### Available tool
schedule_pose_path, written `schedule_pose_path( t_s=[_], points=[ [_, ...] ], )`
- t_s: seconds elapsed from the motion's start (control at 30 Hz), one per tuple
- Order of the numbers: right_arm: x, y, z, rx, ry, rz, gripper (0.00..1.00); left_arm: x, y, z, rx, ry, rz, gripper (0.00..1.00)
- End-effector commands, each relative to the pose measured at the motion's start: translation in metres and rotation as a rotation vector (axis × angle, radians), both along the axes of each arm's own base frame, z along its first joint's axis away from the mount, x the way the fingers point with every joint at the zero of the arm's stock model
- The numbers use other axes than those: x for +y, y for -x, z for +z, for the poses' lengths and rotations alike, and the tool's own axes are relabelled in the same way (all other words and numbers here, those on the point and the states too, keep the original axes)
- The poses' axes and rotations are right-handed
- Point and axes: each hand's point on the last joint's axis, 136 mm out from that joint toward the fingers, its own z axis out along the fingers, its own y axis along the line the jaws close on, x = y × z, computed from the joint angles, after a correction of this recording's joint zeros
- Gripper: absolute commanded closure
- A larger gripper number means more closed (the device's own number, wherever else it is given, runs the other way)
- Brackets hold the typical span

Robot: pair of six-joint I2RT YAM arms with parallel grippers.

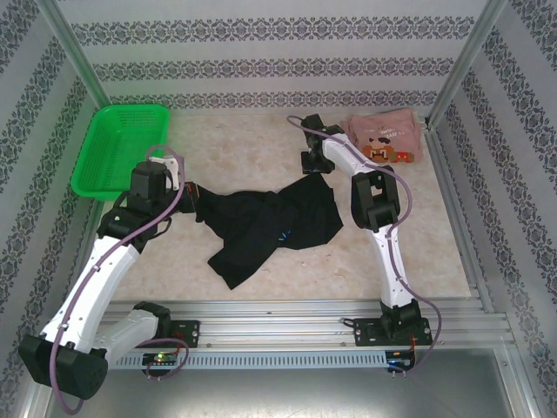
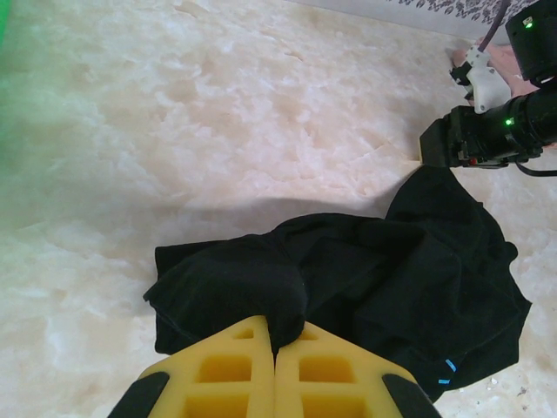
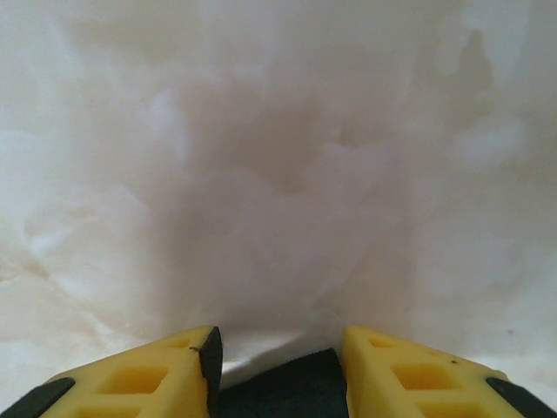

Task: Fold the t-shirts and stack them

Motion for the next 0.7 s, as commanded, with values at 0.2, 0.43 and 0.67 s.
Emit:
schedule_pose_path(
  t_s=[0.2, 0.43, 0.67],
  points=[
    [-0.017, 0.023, -0.010, 0.066, 0.081, -0.030, 0.67, 0.005, 0.008, -0.004, -0.003, -0.011, 0.009, 1.00],
    [-0.022, 0.026, -0.001, 0.044, 0.081, -0.063, 0.99, 0.009, 0.005, -0.001, -0.015, -0.029, 0.025, 1.00],
    [-0.039, 0.010, 0.077, -0.122, 0.011, -0.133, 1.00, 0.012, -0.005, 0.023, -0.066, -0.036, 0.043, 1.00]
  ],
)
